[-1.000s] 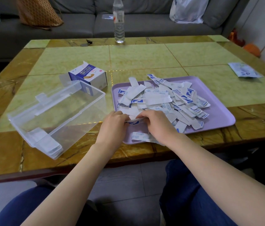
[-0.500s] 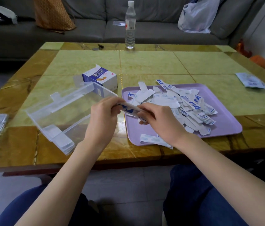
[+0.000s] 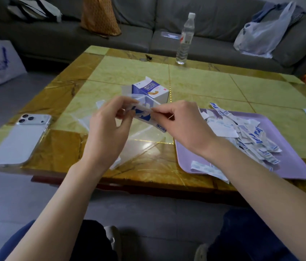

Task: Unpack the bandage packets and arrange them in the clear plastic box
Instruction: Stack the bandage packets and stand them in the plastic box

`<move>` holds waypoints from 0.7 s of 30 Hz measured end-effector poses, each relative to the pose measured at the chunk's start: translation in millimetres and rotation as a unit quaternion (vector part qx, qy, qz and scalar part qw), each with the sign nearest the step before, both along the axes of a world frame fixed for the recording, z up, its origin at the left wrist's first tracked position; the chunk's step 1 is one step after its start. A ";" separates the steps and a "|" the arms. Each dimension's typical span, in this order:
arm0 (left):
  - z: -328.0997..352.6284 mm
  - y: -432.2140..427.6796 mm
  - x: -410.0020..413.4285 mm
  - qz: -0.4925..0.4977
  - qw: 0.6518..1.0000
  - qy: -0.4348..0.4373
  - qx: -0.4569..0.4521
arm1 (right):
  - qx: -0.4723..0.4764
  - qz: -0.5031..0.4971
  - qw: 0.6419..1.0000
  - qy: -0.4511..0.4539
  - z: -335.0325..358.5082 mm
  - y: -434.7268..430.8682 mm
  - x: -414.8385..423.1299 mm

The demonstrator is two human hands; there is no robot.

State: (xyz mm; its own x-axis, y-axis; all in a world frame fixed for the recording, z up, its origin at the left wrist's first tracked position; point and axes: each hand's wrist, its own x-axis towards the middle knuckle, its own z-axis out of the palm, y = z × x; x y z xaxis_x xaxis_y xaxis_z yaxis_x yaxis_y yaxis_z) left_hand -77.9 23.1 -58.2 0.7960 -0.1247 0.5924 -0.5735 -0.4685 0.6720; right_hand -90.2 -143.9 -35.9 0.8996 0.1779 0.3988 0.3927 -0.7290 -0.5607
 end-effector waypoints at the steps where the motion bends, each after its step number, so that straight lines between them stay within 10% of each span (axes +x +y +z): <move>1: 0.3 8.5 1.0 0.020 1.000 -0.001 0.003 | -0.005 0.003 1.000 -0.001 2.7 6.2 5.5; 8: -20.3 62.1 8.3 0.137 0.960 0.146 0.196 | -0.105 -0.040 0.989 0.099 -2.0 41.3 61.6; 21: -37.2 76.0 2.7 0.076 0.954 0.178 0.229 | -0.360 -0.070 0.876 0.313 -40.1 94.1 93.6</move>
